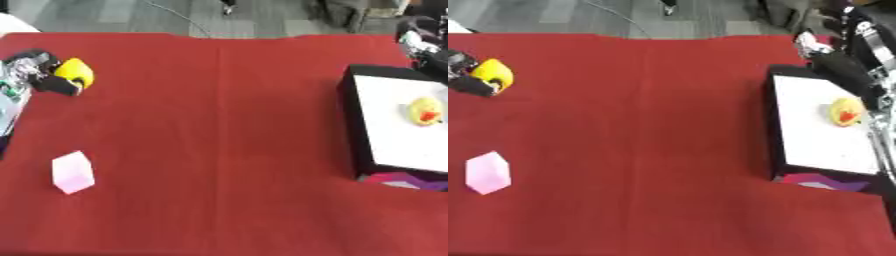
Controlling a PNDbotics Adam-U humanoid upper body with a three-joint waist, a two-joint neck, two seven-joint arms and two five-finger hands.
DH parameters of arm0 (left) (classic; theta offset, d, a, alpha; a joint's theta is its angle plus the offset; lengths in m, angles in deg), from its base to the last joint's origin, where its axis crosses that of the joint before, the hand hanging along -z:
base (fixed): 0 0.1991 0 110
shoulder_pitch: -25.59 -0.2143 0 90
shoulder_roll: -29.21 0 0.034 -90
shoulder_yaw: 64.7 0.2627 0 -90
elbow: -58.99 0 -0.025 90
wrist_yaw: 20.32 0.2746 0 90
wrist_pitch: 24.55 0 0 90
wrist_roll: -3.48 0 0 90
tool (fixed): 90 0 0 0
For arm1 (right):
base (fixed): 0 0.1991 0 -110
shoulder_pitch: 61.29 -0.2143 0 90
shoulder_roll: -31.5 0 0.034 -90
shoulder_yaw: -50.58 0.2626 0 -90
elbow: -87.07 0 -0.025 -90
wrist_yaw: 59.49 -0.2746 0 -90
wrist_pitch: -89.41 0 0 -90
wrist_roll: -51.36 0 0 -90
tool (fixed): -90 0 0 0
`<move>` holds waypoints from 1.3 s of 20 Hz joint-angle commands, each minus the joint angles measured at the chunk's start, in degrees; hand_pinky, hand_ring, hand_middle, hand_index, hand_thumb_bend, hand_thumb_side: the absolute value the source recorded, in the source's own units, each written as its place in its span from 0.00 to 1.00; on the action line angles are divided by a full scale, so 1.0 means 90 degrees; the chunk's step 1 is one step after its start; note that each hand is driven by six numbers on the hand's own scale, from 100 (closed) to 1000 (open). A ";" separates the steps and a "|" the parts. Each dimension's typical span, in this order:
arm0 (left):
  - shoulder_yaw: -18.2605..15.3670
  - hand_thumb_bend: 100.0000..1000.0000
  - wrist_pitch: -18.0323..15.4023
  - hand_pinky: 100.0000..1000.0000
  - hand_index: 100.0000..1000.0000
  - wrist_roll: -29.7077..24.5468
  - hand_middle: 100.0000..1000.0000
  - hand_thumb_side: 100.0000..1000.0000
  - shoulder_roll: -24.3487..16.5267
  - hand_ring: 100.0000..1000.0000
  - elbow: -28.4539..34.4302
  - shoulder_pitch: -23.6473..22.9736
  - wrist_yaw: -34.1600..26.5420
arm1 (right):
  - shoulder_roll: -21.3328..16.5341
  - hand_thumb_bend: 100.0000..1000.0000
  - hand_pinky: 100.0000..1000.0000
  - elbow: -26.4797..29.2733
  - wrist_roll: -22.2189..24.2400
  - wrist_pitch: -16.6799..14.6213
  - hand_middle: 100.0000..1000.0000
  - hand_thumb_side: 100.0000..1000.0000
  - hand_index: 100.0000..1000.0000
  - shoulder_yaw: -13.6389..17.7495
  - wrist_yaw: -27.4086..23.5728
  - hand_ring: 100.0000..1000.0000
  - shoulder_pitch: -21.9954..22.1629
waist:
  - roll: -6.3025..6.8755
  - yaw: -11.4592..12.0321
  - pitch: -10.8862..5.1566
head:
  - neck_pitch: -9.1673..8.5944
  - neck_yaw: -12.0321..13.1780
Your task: Pick up the objects with one hand, pass them to the other hand, and then place them into the box on the other side of the table.
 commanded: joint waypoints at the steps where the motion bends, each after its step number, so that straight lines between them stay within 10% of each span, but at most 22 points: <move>1: 0.0150 0.00 0.0040 0.65 0.54 0.0175 0.50 0.19 -0.0453 0.59 0.1065 -0.0096 -0.0399 | -0.0087 0.00 1.00 0.0151 0.0016 -0.0034 0.95 0.43 1.00 0.0003 -0.0037 1.00 -0.0154 | 0.0003 0.0009 -0.0134 | -0.0094 -0.0044; 12: 0.0636 0.00 -0.0526 0.61 0.53 0.1314 0.46 0.30 -0.0449 0.54 0.3180 -0.0932 -0.1451 | 0.0085 0.00 1.00 0.0356 0.1372 -0.0549 0.98 0.40 1.00 -0.0957 0.0151 1.00 -0.1046 | -0.0021 0.0018 -0.0137 | -0.0150 -0.0534; 26: 0.1254 0.00 -0.1508 0.58 0.52 0.2645 0.43 0.32 -0.0180 0.46 0.3978 -0.1601 -0.1127 | 0.0889 0.00 1.00 0.0166 0.3450 -0.0983 1.00 0.20 1.00 -0.2052 0.1335 1.00 -0.2068 | -0.0053 -0.0002 -0.0138 | -0.0058 -0.0785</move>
